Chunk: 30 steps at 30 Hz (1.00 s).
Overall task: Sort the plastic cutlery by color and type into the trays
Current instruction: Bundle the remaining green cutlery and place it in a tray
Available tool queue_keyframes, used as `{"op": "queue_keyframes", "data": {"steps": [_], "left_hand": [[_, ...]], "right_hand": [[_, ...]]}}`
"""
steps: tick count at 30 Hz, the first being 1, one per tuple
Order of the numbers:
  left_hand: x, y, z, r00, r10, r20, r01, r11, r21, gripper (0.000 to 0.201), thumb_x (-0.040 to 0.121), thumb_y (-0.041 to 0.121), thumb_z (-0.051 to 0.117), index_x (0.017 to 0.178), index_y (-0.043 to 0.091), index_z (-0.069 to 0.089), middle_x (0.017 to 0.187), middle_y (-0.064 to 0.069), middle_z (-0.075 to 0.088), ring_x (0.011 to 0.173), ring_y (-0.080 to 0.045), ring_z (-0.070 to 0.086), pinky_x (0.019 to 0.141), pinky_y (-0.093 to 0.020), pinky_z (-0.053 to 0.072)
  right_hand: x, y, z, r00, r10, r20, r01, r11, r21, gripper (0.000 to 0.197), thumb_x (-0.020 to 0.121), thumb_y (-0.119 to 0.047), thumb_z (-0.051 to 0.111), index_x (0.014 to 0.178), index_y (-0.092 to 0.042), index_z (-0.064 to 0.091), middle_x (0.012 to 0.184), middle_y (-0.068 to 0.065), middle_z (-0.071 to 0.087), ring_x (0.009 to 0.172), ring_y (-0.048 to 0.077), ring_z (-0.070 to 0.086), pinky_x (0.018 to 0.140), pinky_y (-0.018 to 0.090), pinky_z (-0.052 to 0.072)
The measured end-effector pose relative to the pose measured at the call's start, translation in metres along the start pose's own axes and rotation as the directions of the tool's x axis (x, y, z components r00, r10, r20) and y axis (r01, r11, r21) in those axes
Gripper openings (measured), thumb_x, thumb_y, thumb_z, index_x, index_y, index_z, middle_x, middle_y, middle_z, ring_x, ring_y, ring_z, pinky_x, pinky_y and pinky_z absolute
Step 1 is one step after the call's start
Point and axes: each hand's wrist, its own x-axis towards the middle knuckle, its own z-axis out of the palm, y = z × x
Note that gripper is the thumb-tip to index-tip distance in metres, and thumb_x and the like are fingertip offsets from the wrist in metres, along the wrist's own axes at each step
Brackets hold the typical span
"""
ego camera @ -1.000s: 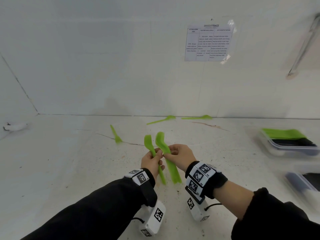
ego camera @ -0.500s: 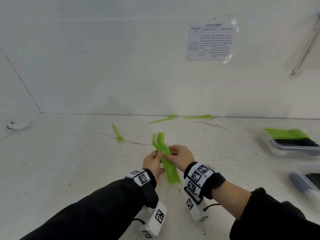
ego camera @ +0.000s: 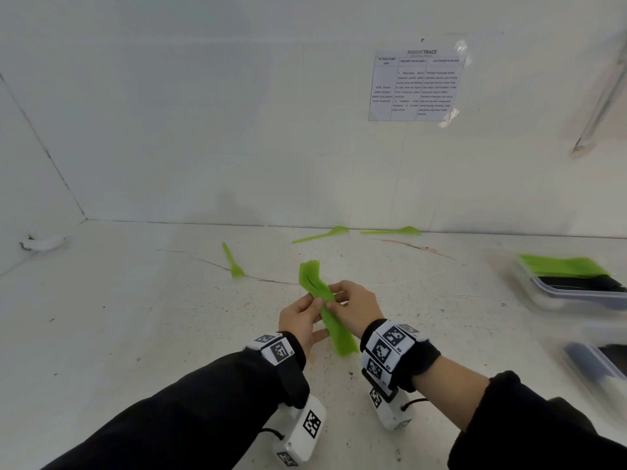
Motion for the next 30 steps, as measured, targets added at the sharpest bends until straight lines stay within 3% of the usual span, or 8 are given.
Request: {"op": "queue_keyframes", "data": {"steps": [4,6,10,18,21,23,26,30], "left_hand": [[-0.001,0.001,0.003,0.999,0.010,-0.048,-0.011,0.999,-0.030,0.019,0.095,0.005,0.049,0.099,0.012,0.066,0.085,-0.004,0.072,0.075,-0.012,0.068,0.065,-0.034,0.057],[-0.002,0.002,0.005,0.998,0.000,-0.061,-0.003,0.999,-0.043,0.018,0.094,0.004,0.051,0.096,0.011,0.067,0.084,-0.005,0.072,0.076,-0.015,0.066,0.065,-0.034,0.057],[-0.005,0.000,0.010,0.998,0.008,-0.064,-0.011,0.999,-0.037,0.015,0.092,0.005,0.054,0.102,0.005,0.066,0.090,-0.008,0.072,0.082,-0.017,0.067,0.074,-0.033,0.058],[0.001,0.005,0.007,0.995,0.007,-0.102,-0.015,0.997,-0.072,0.015,0.092,0.011,0.057,0.102,0.002,0.064,0.092,-0.010,0.069,0.084,-0.018,0.065,0.075,-0.034,0.056],[0.007,0.014,-0.003,0.992,-0.013,-0.128,-0.002,0.994,-0.111,0.017,0.094,0.010,0.053,0.105,0.000,0.061,0.093,-0.014,0.066,0.082,-0.022,0.063,0.072,-0.035,0.054],[0.010,0.021,-0.012,0.991,-0.034,-0.132,0.016,0.990,-0.137,0.018,0.096,0.012,0.049,0.105,0.000,0.059,0.096,-0.016,0.065,0.085,-0.025,0.062,0.072,-0.036,0.053],[0.013,0.033,-0.033,0.990,-0.040,-0.132,0.020,0.988,-0.153,0.021,0.098,0.016,0.045,0.106,0.002,0.059,0.102,-0.017,0.064,0.090,-0.026,0.061,0.072,-0.037,0.053],[0.017,0.054,-0.072,0.984,-0.042,-0.174,0.012,0.985,-0.170,0.017,0.098,0.014,0.045,0.099,0.004,0.059,0.089,-0.011,0.063,0.077,-0.022,0.061,0.063,-0.035,0.050]], "right_hand": [[-0.006,-0.004,0.002,0.996,-0.046,0.070,0.052,0.995,-0.088,0.054,0.083,-0.020,0.066,0.133,-0.010,0.047,0.122,0.007,0.060,0.111,0.019,0.058,0.087,0.019,0.043],[-0.008,-0.006,0.002,0.996,-0.063,0.064,0.071,0.989,-0.128,0.052,0.084,-0.019,0.064,0.133,-0.010,0.047,0.119,0.009,0.061,0.107,0.020,0.060,0.085,0.020,0.046],[-0.009,-0.008,0.000,0.994,-0.093,0.063,0.103,0.976,-0.194,0.048,0.085,-0.013,0.056,0.133,-0.009,0.047,0.115,0.012,0.062,0.103,0.023,0.061,0.091,0.033,0.051],[-0.009,-0.016,0.010,0.990,-0.126,0.062,0.138,0.955,-0.261,0.042,0.086,-0.014,0.054,0.128,-0.012,0.051,0.105,0.009,0.062,0.106,0.024,0.056,0.091,0.032,0.048],[-0.004,-0.025,0.024,0.987,-0.147,0.066,0.159,0.951,-0.264,0.044,0.088,-0.011,0.052,0.132,-0.012,0.050,0.117,0.008,0.054,0.115,0.022,0.046,0.095,0.021,0.037],[0.001,-0.035,0.034,0.987,-0.140,0.075,0.152,0.967,-0.203,0.045,0.088,-0.007,0.053,0.132,-0.011,0.050,0.118,0.005,0.044,0.107,0.016,0.047,0.090,0.011,0.033],[0.010,-0.055,0.045,0.979,-0.138,0.152,0.165,0.970,-0.178,0.040,0.086,-0.005,0.052,0.125,-0.011,0.058,0.108,0.003,0.037,0.093,0.011,0.043,0.078,0.005,0.034],[0.036,-0.085,0.060,0.953,-0.134,0.273,0.186,0.966,-0.177,0.035,0.085,-0.005,0.049,0.114,-0.012,0.066,0.109,0.009,0.061,0.096,0.018,0.058,0.089,0.022,0.048]]}}
